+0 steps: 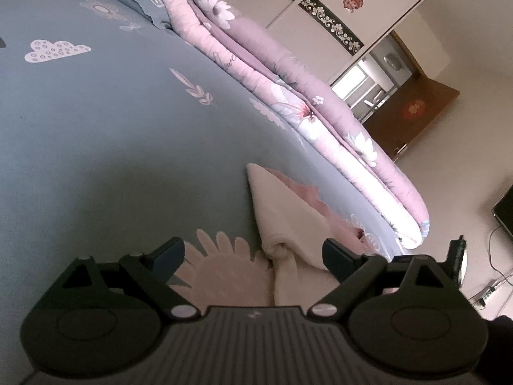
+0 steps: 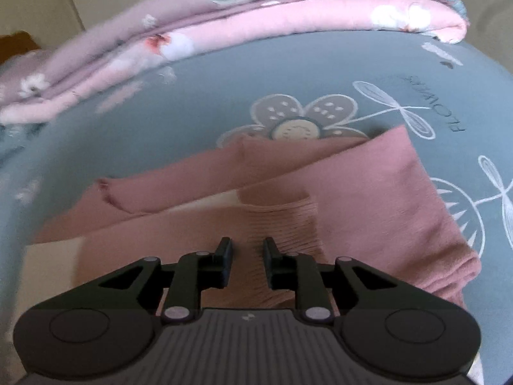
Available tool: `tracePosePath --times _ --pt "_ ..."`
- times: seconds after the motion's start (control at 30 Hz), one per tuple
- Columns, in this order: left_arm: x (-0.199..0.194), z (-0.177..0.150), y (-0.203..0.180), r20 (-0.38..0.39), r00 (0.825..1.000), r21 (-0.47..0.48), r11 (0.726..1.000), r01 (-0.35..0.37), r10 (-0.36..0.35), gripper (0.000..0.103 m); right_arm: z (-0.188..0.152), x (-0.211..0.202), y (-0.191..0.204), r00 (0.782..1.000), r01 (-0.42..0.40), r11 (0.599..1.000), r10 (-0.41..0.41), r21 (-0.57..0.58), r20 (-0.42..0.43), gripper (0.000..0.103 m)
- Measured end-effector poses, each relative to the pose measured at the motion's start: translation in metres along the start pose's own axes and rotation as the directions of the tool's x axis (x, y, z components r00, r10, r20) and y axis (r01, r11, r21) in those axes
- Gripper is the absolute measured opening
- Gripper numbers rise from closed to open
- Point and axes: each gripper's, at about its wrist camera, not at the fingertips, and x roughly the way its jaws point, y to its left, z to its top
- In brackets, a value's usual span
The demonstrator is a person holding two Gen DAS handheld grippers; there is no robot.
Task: Fold clothes
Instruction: 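Withdraw both open grippers above the folded sweater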
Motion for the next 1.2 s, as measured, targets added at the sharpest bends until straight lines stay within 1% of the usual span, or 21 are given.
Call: tracePosePath --times 0.03,0.13,0.2,0.27,0.33,0.43,0.5,0.6,0.63,0.7,0.77,0.8,0.83,0.9,0.97,1.03,1.07,1.13,1.2 --pt "0.0 0.0 0.001 0.001 1.0 -0.004 1.0 0.0 0.0 0.092 0.003 0.001 -0.003 1.0 0.021 1.0 -0.021 0.014 0.014 0.025" --pt "0.0 0.001 0.002 0.003 1.0 -0.01 1.0 -0.001 0.001 0.092 0.009 -0.007 -0.009 0.999 0.026 0.997 -0.028 0.075 0.017 0.026" --pt "0.001 0.0 0.002 -0.002 1.0 -0.014 1.0 -0.004 0.004 0.092 0.004 -0.016 -0.005 1.0 0.0 0.998 -0.001 0.055 0.013 0.029" --pt "0.0 0.001 0.001 -0.002 1.0 -0.008 1.0 0.0 0.0 0.092 -0.003 -0.019 -0.002 1.0 -0.015 1.0 0.016 0.026 -0.015 0.031" --pt "-0.001 0.001 -0.001 0.002 1.0 0.001 1.0 0.006 -0.006 0.092 -0.012 -0.014 -0.006 0.999 0.01 1.0 -0.01 -0.005 -0.035 0.031" --pt "-0.001 0.001 -0.002 0.004 1.0 0.005 1.0 0.012 -0.012 0.092 -0.013 -0.018 -0.013 0.999 0.021 0.999 -0.02 0.032 -0.03 0.031" --pt "-0.001 0.001 -0.002 0.004 1.0 0.004 1.0 0.012 -0.012 0.092 -0.009 -0.027 -0.003 1.0 0.018 1.0 -0.018 0.025 -0.021 0.034" --pt "-0.001 0.001 -0.001 0.002 1.0 0.002 1.0 0.01 -0.01 0.092 -0.001 -0.027 0.023 1.0 -0.008 0.998 0.009 -0.058 0.019 0.038" --pt "-0.002 0.001 -0.001 0.003 1.0 0.001 1.0 0.008 -0.008 0.092 0.0 -0.025 0.03 1.0 -0.006 0.997 0.008 -0.075 0.022 0.038" --pt "-0.002 0.001 -0.001 0.001 1.0 0.001 1.0 0.008 -0.008 0.092 0.003 -0.01 0.039 1.0 -0.009 0.996 0.009 -0.09 -0.007 0.038" --pt "-0.001 0.002 0.0 -0.004 1.0 0.001 1.0 0.009 -0.009 0.092 0.003 0.007 0.042 0.997 0.061 0.992 -0.065 -0.108 -0.034 0.038" --pt "-0.001 0.002 0.0 -0.006 1.0 0.002 1.0 0.012 -0.012 0.092 0.003 0.007 0.044 0.996 0.077 0.992 -0.08 -0.102 -0.026 0.038" --pt "-0.001 0.002 0.0 -0.007 1.0 0.003 1.0 0.016 -0.016 0.092 0.004 0.002 0.049 0.997 0.068 0.993 -0.07 -0.097 -0.019 0.038" --pt "0.0 0.001 0.0 -0.013 1.0 0.004 1.0 0.019 -0.019 0.092 0.0 -0.01 0.066 0.999 -0.042 0.993 0.04 -0.109 -0.018 0.038" --pt "0.0 0.001 -0.001 -0.02 1.0 0.005 1.0 0.017 -0.017 0.092 -0.01 -0.011 0.094 0.992 -0.12 0.975 0.112 -0.184 -0.056 0.041" --pt "0.001 0.001 -0.004 -0.028 0.999 0.014 1.0 0.018 -0.018 0.092 -0.021 -0.012 0.123 0.979 -0.197 0.946 0.176 -0.259 -0.101 0.043" --pt "0.001 0.001 -0.006 -0.032 0.999 0.024 0.999 0.021 -0.02 0.092 -0.027 -0.008 0.131 0.98 -0.188 0.94 0.16 -0.285 -0.12 0.044" --pt "0.001 0.002 -0.01 -0.044 0.999 0.043 0.999 0.014 -0.012 0.092 -0.038 0.001 0.147 0.981 -0.16 0.929 0.114 -0.333 -0.154 0.047" --pt "0.002 0.002 -0.016 -0.059 0.998 0.06 0.998 0.008 -0.004 0.092 -0.039 -0.013 0.146 0.981 -0.171 0.931 0.13 -0.322 -0.144 0.047"
